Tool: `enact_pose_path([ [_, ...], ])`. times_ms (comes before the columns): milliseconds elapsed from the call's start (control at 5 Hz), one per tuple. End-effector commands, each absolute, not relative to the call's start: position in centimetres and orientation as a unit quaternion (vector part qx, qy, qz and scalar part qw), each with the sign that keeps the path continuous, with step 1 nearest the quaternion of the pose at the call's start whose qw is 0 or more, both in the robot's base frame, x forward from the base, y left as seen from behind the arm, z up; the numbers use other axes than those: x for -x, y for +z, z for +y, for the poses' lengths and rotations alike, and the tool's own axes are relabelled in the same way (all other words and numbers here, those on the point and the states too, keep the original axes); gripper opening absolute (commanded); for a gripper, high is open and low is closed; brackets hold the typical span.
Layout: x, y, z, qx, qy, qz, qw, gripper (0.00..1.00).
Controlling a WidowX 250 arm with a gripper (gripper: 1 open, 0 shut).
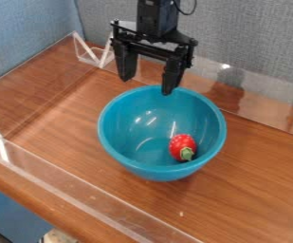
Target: Remove the strawberry from inside the blue bowl and put it on the table
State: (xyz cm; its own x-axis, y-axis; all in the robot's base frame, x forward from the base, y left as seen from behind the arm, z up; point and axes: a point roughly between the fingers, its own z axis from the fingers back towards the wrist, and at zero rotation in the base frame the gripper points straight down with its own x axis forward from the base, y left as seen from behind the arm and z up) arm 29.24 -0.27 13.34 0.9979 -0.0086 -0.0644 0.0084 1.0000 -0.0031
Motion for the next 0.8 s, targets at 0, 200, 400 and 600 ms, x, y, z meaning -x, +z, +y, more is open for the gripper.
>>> enact_pose_path([
  [0,-29.3,12.7,-1.2,-0.002,-0.025,0.035,0.999,1.0],
  [200,-29.2,11.5,-2.8,-0.008,-0.058,0.046,0.997,1.0],
  [400,-29.1,9.9,-4.1,-0.01,-0.079,0.049,0.996,1.0],
  [600,-29.1,8.9,-5.1,-0.015,-0.087,0.039,0.995,1.0],
])
